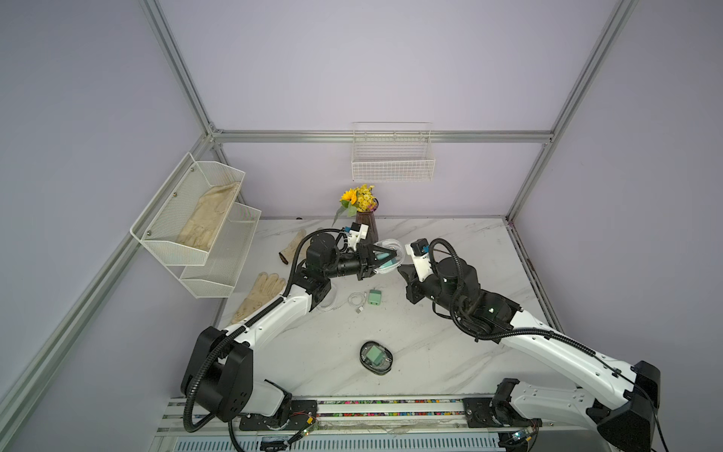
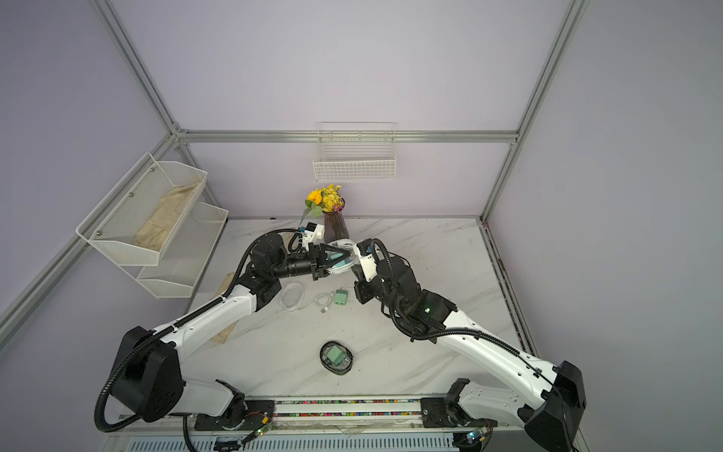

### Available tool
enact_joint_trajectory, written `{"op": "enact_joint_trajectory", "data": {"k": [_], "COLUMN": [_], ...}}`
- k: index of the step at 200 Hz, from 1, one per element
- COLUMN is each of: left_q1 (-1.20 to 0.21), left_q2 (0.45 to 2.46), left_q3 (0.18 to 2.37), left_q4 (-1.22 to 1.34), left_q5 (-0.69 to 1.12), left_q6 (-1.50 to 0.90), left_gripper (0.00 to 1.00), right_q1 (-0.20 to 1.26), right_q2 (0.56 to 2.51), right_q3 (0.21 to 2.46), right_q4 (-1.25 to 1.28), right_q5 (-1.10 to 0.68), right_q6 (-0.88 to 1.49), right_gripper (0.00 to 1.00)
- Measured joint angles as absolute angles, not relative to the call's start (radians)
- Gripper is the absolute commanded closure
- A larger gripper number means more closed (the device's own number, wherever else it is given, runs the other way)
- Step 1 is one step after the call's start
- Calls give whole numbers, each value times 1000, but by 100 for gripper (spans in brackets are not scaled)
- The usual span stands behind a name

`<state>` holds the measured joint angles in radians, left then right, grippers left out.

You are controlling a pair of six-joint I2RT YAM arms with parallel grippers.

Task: Pack away charging kits
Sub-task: Zip the zipper on the storage bag.

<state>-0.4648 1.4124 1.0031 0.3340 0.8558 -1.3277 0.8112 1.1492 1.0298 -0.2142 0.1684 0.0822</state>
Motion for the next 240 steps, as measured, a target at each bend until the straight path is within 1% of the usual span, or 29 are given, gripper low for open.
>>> {"op": "enact_joint_trajectory", "data": {"k": [55,86,109,120,145,195,200,203,240], "left_q1": [-465,-463,-453,-444,-425,-404,-403,-403,-400], "left_q2": [1378,1378,1375,1369,1343,1295,1295,1294,1273], "left_q3": [1003,1003,1010,1018,1023,1024,1023,1023,1023], "left_q4": [283,238,176,132,42,-26,-28,-32,-93], "left_q5": [878,901,932,948,981,1057,1069,1074,1119], "left_q6": [-1290,-1233,-1153,-1102,-989,-843,-833,-824,-734], "left_gripper": [73,80,86,91,95,96,97,100,100], "right_q1": [811,813,813,814,815,821,821,821,821], "right_q2": [1134,1152,1198,1220,1252,1255,1255,1256,1304], "right_q3": [1060,1103,1176,1211,1274,1359,1366,1370,1468], "right_q4": [-262,-340,-434,-477,-559,-671,-679,-684,-775], "right_q5": [212,219,220,215,174,89,83,77,35], "right_q6": [64,60,52,45,31,-4,-9,-12,-58], "right_gripper": [100,100,100,100,100,100,100,100,100]}}
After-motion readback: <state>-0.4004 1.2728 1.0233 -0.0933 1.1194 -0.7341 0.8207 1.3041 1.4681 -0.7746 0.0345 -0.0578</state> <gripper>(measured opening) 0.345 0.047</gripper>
